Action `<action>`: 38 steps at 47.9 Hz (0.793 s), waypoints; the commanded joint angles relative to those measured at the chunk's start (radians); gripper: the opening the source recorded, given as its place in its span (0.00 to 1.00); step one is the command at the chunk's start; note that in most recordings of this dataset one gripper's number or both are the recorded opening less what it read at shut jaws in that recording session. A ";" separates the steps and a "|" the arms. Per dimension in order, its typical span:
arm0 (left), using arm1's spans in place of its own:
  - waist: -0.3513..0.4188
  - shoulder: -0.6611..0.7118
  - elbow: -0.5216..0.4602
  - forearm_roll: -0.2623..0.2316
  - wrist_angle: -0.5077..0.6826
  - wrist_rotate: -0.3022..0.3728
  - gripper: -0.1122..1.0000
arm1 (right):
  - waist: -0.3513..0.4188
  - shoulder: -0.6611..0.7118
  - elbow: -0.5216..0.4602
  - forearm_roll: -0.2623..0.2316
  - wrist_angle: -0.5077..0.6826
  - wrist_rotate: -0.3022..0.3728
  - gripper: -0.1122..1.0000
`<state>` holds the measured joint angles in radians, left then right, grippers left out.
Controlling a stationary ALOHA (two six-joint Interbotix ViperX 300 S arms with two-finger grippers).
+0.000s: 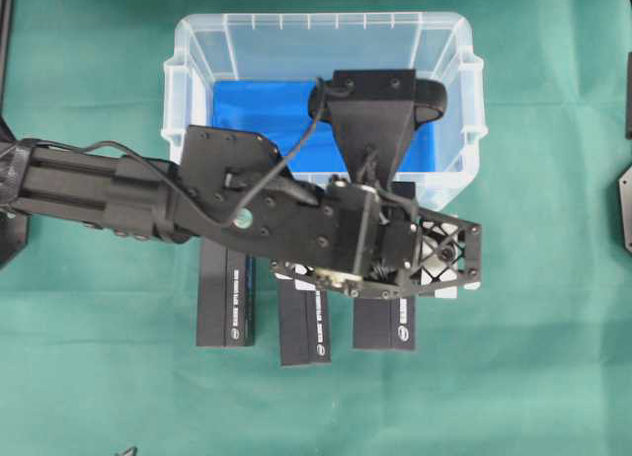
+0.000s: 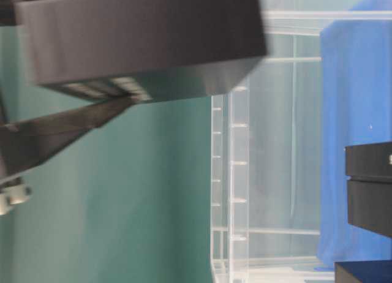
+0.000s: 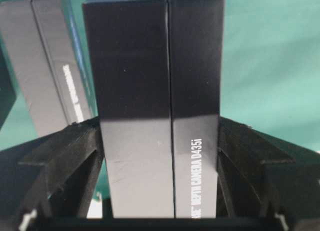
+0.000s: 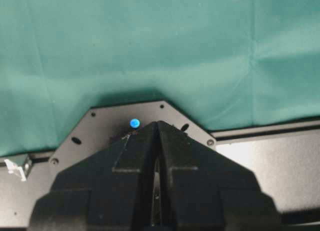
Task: Take the box out of the case with the left arm.
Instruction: 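Carry the box forward and lower it right of the other boxes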
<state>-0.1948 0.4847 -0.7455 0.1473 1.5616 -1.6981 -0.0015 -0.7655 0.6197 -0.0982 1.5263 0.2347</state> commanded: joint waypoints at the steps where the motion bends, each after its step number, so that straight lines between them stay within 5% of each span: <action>1: -0.008 -0.063 0.037 0.018 -0.064 -0.003 0.67 | -0.002 0.003 -0.011 0.000 -0.002 -0.002 0.12; 20: -0.031 -0.064 0.296 0.029 -0.278 -0.112 0.67 | -0.002 0.003 -0.011 0.000 -0.002 -0.002 0.12; 38: -0.035 -0.046 0.397 0.032 -0.413 -0.129 0.67 | -0.002 0.003 -0.006 -0.002 -0.003 -0.005 0.12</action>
<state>-0.2255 0.4847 -0.3375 0.1718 1.1674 -1.8270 -0.0015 -0.7655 0.6213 -0.0982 1.5263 0.2316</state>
